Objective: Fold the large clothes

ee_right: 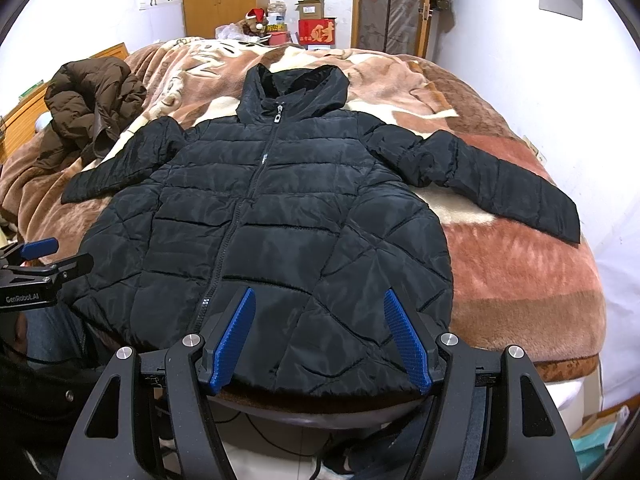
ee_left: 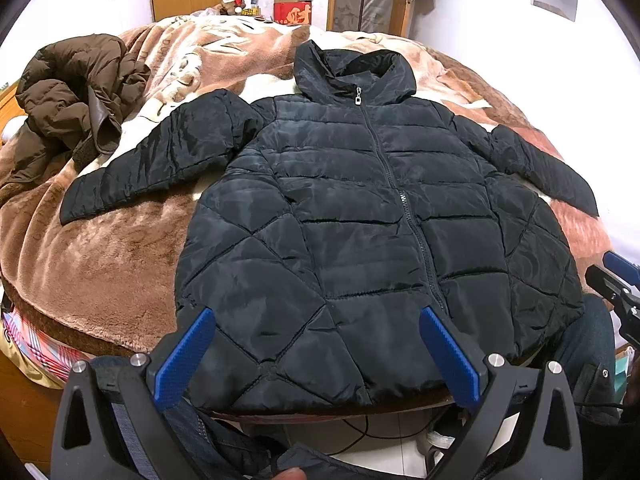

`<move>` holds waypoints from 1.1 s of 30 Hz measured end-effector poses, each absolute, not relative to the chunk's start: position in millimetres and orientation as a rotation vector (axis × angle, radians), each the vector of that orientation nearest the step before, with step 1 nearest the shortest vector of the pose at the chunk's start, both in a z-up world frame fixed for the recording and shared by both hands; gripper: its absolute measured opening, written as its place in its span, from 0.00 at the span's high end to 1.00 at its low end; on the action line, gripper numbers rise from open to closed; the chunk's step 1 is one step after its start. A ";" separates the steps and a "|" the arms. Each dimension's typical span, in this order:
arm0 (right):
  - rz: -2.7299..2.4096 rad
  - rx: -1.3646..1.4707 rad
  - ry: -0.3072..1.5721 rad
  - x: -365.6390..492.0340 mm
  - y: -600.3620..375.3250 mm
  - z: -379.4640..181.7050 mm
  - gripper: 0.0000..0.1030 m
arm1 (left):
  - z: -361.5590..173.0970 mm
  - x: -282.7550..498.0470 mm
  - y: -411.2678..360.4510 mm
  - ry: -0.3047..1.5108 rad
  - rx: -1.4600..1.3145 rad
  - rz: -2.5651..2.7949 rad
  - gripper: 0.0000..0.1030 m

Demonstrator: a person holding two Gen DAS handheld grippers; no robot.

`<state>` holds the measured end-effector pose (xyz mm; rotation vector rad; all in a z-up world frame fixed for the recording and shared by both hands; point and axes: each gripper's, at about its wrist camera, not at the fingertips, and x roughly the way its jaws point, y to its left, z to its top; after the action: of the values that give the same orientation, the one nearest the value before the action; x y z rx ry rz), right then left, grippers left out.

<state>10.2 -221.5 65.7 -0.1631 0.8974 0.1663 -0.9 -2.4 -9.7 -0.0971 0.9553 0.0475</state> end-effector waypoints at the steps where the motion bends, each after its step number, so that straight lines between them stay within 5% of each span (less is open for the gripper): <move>1: 0.166 -0.163 0.899 10.4 -222.1 64.6 0.35 | -9.7 -0.9 -2.4 0.955 -0.098 0.047 0.00; 33: 0.163 -0.160 0.904 13.0 -223.2 65.3 0.35 | -12.5 -1.0 -4.9 0.961 -0.099 0.047 0.00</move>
<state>13.0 -223.2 65.3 -0.1601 0.9045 0.1632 -1.0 -4.9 -12.5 -0.0994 0.9614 0.0470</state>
